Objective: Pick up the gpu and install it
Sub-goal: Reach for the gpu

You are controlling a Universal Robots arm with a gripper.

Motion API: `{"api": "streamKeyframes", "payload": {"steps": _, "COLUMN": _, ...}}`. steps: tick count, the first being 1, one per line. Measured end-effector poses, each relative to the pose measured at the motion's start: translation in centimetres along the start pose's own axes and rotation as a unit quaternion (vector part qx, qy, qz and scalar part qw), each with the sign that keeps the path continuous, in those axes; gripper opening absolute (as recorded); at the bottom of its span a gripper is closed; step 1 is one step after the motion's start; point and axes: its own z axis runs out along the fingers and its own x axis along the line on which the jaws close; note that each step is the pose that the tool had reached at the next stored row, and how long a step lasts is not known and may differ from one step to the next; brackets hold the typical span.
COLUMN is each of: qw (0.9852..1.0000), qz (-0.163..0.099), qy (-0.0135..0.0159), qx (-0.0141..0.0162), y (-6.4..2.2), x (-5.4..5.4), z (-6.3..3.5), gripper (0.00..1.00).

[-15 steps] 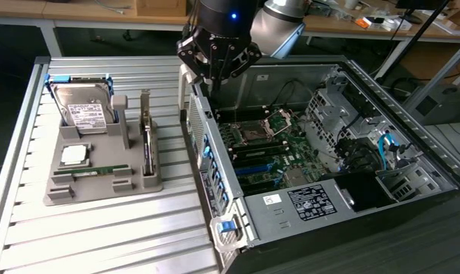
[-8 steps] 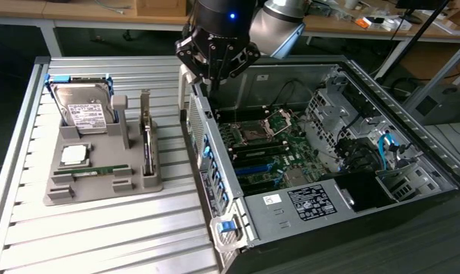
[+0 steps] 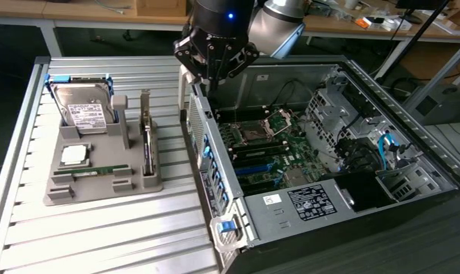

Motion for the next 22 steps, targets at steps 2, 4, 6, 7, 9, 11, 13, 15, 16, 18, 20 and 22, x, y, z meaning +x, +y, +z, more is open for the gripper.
{"api": "streamKeyframes", "payload": {"steps": 2, "qw": 1.0, "qz": 0.0, "qy": 0.0, "qx": 0.0, "y": 0.0, "x": 0.05, "z": 0.0, "gripper": 0.11}}
{"api": "streamKeyframes", "payload": {"steps": 4, "qw": 1.0, "qz": 0.0, "qy": 0.0, "qx": 0.0, "y": -0.01, "x": 0.1, "z": 0.0, "gripper": 0.11}}
{"api": "streamKeyframes", "payload": {"steps": 6, "qw": 1.0, "qz": 0.0, "qy": 0.0, "qx": 0.0, "y": -0.01, "x": 0.15, "z": 0.0, "gripper": 0.11}}
{"api": "streamKeyframes", "payload": {"steps": 7, "qw": 1.0, "qz": 0.0, "qy": 0.0, "qx": 0.0, "y": -0.01, "x": 0.17, "z": 0.0, "gripper": 0.11}}
{"api": "streamKeyframes", "payload": {"steps": 9, "qw": 1.0, "qz": 0.0, "qy": 0.0, "qx": 0.0, "y": -0.02, "x": 0.24, "z": 0.0, "gripper": 0.11}}
{"api": "streamKeyframes", "payload": {"steps": 11, "qw": 1.0, "qz": 0.0, "qy": 0.0, "qx": 0.0, "y": -0.02, "x": 0.3, "z": 0.0, "gripper": 0.11}}
{"api": "streamKeyframes", "payload": {"steps": 13, "qw": 1.0, "qz": 0.0, "qy": 0.0, "qx": 0.0, "y": -0.03, "x": 0.37, "z": 0.0, "gripper": 0.11}}
{"api": "streamKeyframes", "payload": {"steps": 15, "qw": 1.0, "qz": 0.0, "qy": 0.0, "qx": 0.0, "y": -0.03, "x": 0.43, "z": 0.0, "gripper": 0.11}}
{"api": "streamKeyframes", "payload": {"steps": 16, "qw": 1.0, "qz": 0.0, "qy": 0.0, "qx": 0.0, "y": -0.04, "x": 0.46, "z": 0.0, "gripper": 0.11}}
{"api": "streamKeyframes", "payload": {"steps": 18, "qw": 1.0, "qz": 0.0, "qy": 0.0, "qx": 0.0, "y": -0.04, "x": 0.54, "z": 0.0, "gripper": 0.11}}
{"api": "streamKeyframes", "payload": {"steps": 20, "qw": 1.0, "qz": 0.0, "qy": 0.0, "qx": 0.0, "y": -0.05, "x": 0.61, "z": -0.01, "gripper": 0.11}}
{"api": "streamKeyframes", "payload": {"steps": 22, "qw": 1.0, "qz": 0.0, "qy": 0.0, "qx": 0.0, "y": -0.05, "x": 0.69, "z": -0.01, "gripper": 0.11}}
